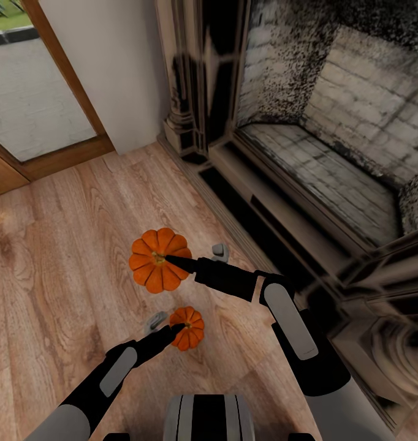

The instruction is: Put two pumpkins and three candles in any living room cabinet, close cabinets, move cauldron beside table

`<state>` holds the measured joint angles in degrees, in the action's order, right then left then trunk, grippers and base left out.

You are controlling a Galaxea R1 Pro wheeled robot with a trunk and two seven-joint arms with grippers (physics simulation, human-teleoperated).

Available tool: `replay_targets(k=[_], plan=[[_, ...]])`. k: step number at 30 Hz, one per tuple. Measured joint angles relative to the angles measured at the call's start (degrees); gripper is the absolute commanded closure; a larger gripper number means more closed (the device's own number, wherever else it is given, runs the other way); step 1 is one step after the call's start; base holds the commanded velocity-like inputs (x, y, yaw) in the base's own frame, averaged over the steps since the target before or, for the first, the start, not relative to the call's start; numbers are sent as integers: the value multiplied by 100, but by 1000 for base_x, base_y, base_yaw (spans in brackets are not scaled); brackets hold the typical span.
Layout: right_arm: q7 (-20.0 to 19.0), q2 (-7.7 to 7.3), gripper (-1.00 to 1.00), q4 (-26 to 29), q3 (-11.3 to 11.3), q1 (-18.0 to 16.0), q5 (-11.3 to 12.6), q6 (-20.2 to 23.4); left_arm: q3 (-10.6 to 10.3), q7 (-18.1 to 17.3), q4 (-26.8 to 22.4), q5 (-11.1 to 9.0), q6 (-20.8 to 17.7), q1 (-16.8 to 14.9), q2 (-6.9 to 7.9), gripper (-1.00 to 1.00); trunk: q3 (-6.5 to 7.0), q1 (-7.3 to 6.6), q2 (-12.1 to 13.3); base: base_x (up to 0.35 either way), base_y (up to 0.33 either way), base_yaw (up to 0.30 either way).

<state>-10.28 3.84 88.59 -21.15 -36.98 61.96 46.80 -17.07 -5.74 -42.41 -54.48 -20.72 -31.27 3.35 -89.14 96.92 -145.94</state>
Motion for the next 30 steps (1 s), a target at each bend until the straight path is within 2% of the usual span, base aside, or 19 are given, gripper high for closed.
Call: replay_targets(k=[30], plan=[[-2,0,100,4,-1,0,-3,0,0,-22,15,36,-17,0,-6,-100,0,0,0,9,0,0]])
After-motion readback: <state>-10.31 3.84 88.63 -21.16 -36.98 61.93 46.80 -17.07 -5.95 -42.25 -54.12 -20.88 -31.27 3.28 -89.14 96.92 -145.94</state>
